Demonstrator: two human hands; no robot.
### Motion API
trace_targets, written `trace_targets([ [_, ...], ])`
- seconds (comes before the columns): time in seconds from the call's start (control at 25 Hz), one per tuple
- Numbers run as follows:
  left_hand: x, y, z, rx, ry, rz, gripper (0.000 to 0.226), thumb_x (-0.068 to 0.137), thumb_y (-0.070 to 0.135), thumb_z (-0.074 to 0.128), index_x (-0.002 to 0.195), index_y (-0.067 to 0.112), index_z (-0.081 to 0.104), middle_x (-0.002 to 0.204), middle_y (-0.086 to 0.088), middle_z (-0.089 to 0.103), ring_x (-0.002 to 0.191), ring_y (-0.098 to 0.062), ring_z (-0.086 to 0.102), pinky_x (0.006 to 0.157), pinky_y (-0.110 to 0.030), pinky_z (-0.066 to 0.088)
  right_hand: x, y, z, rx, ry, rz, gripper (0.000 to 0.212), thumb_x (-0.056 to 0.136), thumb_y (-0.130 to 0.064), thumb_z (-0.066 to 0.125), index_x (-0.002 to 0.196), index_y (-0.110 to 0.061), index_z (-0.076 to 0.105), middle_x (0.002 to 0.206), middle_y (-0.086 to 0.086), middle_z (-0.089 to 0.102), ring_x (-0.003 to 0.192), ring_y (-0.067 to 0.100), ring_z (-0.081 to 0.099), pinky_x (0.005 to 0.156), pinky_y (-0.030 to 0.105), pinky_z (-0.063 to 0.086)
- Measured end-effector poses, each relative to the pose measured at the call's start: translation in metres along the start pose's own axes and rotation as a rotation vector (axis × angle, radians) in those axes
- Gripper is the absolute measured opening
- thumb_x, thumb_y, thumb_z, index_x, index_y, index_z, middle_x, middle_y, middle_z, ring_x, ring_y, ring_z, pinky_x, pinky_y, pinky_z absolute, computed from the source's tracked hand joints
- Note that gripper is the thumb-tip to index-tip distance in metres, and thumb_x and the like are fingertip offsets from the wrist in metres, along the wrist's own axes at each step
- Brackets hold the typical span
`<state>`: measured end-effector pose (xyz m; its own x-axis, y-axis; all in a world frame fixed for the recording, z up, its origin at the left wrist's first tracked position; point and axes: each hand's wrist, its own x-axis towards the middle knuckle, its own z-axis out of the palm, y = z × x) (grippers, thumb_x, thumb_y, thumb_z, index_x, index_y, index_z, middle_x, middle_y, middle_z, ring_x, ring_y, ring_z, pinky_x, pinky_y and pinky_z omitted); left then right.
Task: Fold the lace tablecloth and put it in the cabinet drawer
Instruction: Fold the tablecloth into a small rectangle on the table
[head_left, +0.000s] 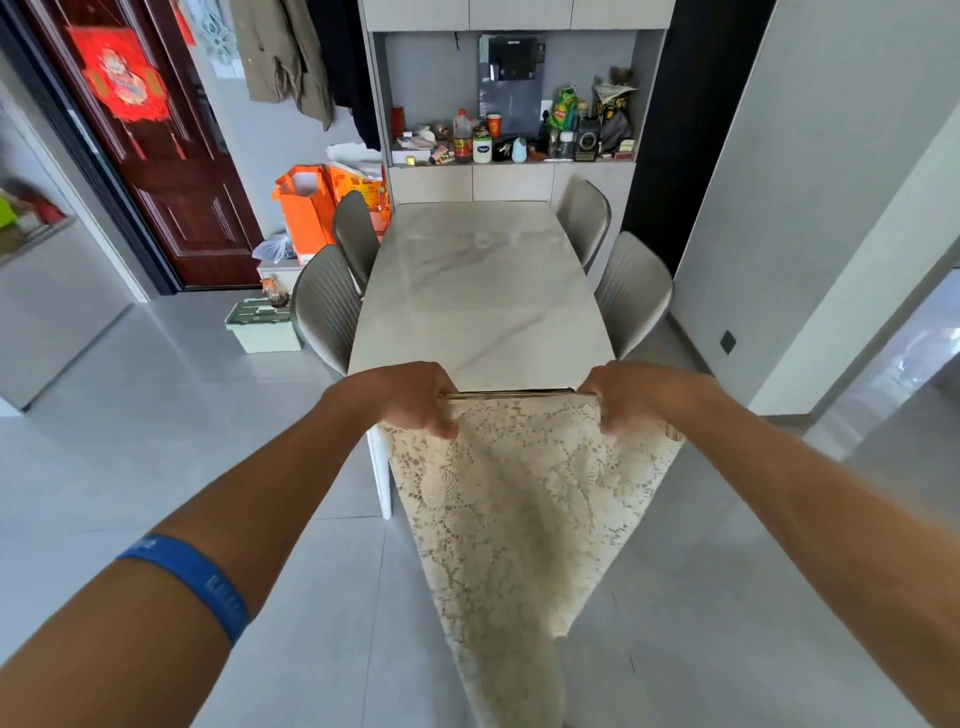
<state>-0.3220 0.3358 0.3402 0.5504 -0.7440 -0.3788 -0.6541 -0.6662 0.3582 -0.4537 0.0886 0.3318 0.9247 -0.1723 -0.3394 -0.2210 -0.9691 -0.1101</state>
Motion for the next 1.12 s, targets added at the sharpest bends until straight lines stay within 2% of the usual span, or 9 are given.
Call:
trace_targets([
  [0.16,0.003,-0.017,0.007,0.104,0.07,-0.02,0.017,0.083,0.033,0.071,0.076,0.019,0.063,0.079,0.001,0.065,0.072,-0.018,0.058,0.066,-0.032,0.042,0.006,0.03,0.028,0.051,0.087,0.153,0.033,0.083,-0.026,0.071,0.114,-0.019,0.064,0.107,-0.002,0.066,0.101,0.021,0.061,0.088,0.035,0.044],
  [0.24,0.004,-0.024,0.01,0.241,0.279,-0.055,0.015,0.086,0.037,0.066,0.088,0.022,0.065,0.102,0.005,0.066,0.096,-0.02,0.059,0.09,-0.042,0.043,0.016,0.03,0.03,-0.037,0.22,0.154,0.02,0.087,-0.028,0.063,0.105,-0.021,0.066,0.111,-0.005,0.065,0.114,0.021,0.057,0.094,0.04,0.033],
  [0.32,0.003,-0.032,0.016,0.453,0.487,-0.121,0.017,0.088,0.037,0.064,0.1,0.026,0.07,0.13,0.01,0.058,0.132,-0.024,0.043,0.112,-0.063,0.012,0.024,0.024,0.035,-0.149,0.348,0.154,0.018,0.091,-0.03,0.057,0.102,-0.023,0.069,0.132,-0.008,0.057,0.137,0.022,0.039,0.107,0.051,0.021],
  [0.4,-0.001,-0.041,0.023,0.583,0.621,-0.165,0.019,0.086,0.031,0.067,0.103,0.024,0.072,0.144,0.006,0.05,0.145,-0.028,0.024,0.109,-0.071,-0.003,0.03,0.015,0.04,-0.183,0.46,0.145,0.021,0.094,-0.032,0.054,0.106,-0.024,0.069,0.145,-0.009,0.048,0.147,0.022,0.022,0.114,0.059,0.007],
  [0.52,-0.005,-0.052,0.027,0.572,0.708,-0.218,0.018,0.083,0.022,0.07,0.101,0.02,0.073,0.148,-0.002,0.047,0.147,-0.033,0.018,0.108,-0.073,-0.006,0.036,0.005,0.04,-0.083,0.644,0.118,0.011,0.091,-0.027,0.06,0.094,-0.02,0.067,0.126,-0.003,0.064,0.144,0.026,0.029,0.113,0.064,0.004],
  [0.64,-0.002,-0.056,0.023,0.561,0.734,-0.285,0.017,0.083,0.018,0.069,0.099,0.019,0.073,0.151,-0.004,0.042,0.148,-0.038,0.011,0.107,-0.073,-0.008,0.042,0.0,0.036,-0.219,0.792,0.124,0.011,0.082,-0.024,0.072,0.088,-0.014,0.071,0.128,0.004,0.063,0.14,0.033,0.035,0.111,0.064,0.001],
  [0.8,-0.001,-0.068,0.021,0.52,0.707,-0.33,0.023,0.085,0.018,0.067,0.107,0.021,0.071,0.148,-0.001,0.046,0.146,-0.037,0.018,0.106,-0.075,-0.002,0.046,0.002,0.021,-0.124,0.626,0.129,0.01,0.089,-0.023,0.063,0.098,-0.02,0.059,0.084,-0.001,0.071,0.1,0.025,0.063,0.111,0.051,0.019],
  [0.96,-0.005,-0.082,0.011,0.448,0.693,-0.251,0.014,0.083,0.019,0.071,0.097,0.02,0.074,0.143,0.003,0.052,0.145,-0.032,0.024,0.107,-0.076,0.0,0.043,0.013,0.011,0.194,0.568,0.091,0.002,0.084,-0.024,0.067,0.083,-0.024,0.067,0.088,-0.005,0.069,0.101,0.024,0.06,0.091,0.039,0.033],
  [1.12,-0.008,-0.091,-0.01,0.435,0.75,-0.236,0.008,0.08,0.018,0.073,0.088,0.02,0.074,0.147,0.001,0.047,0.147,-0.034,0.017,0.105,-0.076,-0.003,0.044,0.004,0.007,0.389,0.702,0.083,0.012,0.08,-0.02,0.072,0.076,-0.024,0.061,0.123,-0.008,0.064,0.118,0.023,0.053,0.097,0.039,0.035],
])
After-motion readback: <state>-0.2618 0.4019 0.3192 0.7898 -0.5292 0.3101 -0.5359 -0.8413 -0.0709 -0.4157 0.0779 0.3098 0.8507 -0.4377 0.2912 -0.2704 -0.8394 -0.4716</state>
